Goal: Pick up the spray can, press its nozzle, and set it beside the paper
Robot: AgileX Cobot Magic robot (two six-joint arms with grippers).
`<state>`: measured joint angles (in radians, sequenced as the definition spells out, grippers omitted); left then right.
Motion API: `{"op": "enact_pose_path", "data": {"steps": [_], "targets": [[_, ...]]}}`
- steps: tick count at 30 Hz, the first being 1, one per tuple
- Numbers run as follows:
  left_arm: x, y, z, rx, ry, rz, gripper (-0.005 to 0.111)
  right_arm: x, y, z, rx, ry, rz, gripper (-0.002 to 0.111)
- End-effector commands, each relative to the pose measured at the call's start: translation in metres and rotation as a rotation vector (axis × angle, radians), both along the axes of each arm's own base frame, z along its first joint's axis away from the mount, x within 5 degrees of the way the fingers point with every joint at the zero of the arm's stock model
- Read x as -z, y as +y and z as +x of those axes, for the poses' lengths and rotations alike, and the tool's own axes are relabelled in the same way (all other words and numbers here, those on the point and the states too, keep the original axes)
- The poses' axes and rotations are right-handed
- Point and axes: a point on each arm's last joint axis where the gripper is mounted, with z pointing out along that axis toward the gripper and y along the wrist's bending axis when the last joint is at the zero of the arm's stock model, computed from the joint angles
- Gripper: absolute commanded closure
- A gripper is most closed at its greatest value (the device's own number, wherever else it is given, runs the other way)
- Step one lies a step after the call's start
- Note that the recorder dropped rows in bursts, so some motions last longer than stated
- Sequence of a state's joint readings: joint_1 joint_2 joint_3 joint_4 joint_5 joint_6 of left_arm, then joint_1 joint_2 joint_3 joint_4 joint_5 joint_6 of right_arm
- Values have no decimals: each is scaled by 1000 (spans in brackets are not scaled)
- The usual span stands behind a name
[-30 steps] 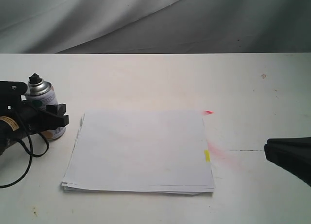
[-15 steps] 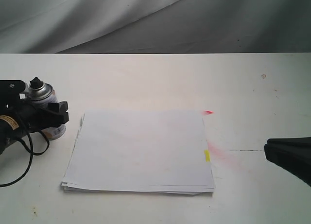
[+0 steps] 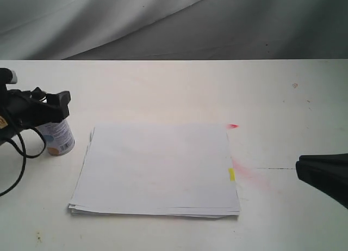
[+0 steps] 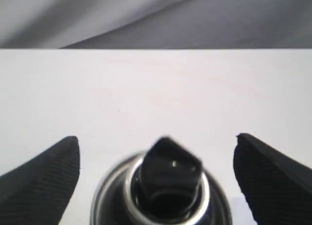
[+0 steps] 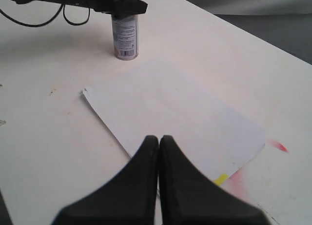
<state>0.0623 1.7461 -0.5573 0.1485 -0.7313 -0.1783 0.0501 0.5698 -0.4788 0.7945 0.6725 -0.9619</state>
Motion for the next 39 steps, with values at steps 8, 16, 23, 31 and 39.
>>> {"op": "enact_pose_path", "data": {"steps": [8,16,23,31,39], "targets": [[-125,-12,-51,66,-261,-109,32,0,0,0,10,-5,11,108],[-173,-9,-106,2,-325,-96,58,0,0,0,10,-5,11,108],[-192,2,-172,-156,-313,-46,74,0,0,0,10,-5,11,108],[-178,-1,-230,-174,-457,-115,74,0,0,0,10,-5,11,108],[-151,-1,-266,-191,-536,-171,88,0,0,0,10,-5,11,108]]}}
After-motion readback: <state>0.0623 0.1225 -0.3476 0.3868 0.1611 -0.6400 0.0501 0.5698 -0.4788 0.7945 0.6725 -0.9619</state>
